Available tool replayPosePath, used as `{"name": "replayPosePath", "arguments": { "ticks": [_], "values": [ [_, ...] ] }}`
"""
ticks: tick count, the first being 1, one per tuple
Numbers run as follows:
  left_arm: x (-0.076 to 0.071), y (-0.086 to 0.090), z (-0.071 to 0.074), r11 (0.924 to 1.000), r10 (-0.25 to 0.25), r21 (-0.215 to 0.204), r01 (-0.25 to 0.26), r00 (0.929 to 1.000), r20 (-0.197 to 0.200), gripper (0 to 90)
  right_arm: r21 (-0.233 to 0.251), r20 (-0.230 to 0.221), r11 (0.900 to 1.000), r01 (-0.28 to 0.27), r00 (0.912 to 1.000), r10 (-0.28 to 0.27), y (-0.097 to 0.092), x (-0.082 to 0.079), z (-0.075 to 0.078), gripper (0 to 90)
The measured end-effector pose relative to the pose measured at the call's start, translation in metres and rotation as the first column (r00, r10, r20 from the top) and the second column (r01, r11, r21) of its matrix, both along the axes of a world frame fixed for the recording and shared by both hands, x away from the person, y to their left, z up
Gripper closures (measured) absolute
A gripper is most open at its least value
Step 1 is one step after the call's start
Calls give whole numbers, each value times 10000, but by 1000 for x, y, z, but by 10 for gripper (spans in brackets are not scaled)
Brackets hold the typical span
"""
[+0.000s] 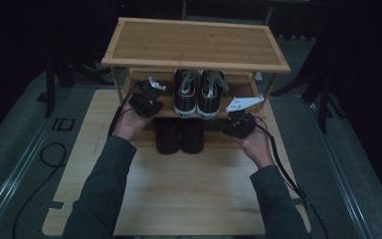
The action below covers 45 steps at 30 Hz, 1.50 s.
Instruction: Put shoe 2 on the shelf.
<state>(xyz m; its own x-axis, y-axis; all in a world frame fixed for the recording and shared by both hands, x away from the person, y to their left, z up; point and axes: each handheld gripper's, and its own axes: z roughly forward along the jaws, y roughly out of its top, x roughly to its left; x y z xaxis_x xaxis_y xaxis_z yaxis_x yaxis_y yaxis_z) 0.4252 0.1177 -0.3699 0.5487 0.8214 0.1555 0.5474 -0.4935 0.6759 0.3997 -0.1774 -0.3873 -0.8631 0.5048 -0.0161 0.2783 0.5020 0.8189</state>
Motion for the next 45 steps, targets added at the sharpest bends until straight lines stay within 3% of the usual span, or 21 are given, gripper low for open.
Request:
{"name": "replayPosePath", "arguments": {
  "ticks": [5, 10, 17, 26, 36, 45],
  "values": [
    [-1, -6, 1, 9998, -146, -114, 148, 9998, 97, 900, -165, 40, 9998, -75, 10000, 76, -5, -6, 5, 900],
    [-1, -16, 2, 9989, -456, -128, 459, 9987, 218, 900, -214, -90, 9998, 22, 10000, -24, -13, -6, 0, 900],
    [-1, -24, 2, 9982, -561, -217, 563, 9984, 120, 900, -239, -264, 9994, 265, 9993, -271, -25, -6, -6, 900],
    [0, -23, 2, 9962, -565, -672, 558, 9984, -85, 900, -203, -260, 9991, 385, 9989, -390, -29, -5, -5, 900],
    [-2, -23, 2, 9976, -620, -289, 623, 9980, 120, 900, -275, -290, 9989, 391, 9988, -399, -30, -6, -6, 900],
    [-2, -15, 3, 9985, -501, -214, 504, 9986, 152, 900, -188, -494, 9983, 546, 9972, -555, -38, -4, -14, 900]
  ]
}}
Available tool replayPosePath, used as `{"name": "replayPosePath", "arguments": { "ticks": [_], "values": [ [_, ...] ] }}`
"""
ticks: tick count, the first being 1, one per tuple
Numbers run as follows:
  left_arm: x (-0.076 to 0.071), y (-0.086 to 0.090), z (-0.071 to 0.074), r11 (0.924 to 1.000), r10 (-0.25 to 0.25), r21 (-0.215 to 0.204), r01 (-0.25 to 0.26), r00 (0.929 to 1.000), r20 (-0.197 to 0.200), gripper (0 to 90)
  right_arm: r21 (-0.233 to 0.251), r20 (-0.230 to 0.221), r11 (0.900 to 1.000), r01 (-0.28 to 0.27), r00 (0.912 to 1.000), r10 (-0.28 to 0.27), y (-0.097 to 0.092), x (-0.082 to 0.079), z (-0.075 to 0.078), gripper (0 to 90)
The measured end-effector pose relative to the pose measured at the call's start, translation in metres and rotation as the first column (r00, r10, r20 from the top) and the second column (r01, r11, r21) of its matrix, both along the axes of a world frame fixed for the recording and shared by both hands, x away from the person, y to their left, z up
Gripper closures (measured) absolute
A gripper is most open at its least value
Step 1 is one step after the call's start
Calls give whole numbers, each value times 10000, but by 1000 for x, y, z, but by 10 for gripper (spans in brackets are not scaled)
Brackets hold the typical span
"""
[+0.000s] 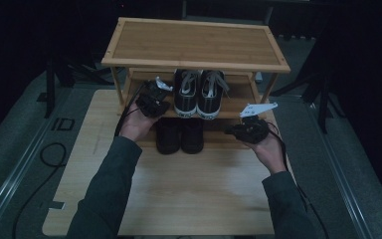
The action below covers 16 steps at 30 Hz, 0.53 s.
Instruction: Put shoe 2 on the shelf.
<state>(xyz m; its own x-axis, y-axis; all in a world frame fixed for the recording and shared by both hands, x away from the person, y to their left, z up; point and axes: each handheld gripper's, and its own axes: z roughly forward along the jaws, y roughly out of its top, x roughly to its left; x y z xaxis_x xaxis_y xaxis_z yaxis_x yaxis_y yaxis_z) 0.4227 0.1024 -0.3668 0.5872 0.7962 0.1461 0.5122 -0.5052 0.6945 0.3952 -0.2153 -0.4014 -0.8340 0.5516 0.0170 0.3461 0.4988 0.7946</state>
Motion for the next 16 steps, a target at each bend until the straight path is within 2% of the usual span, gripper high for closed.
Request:
{"name": "replayPosePath", "arguments": {
  "ticks": [16],
  "values": [
    [-3, 17, 2, 9997, 262, 22, -262, 9997, 34, 900, -113, -55, 9999, -41, 10000, 41, -1, 1, 0, 900]
  ]
}}
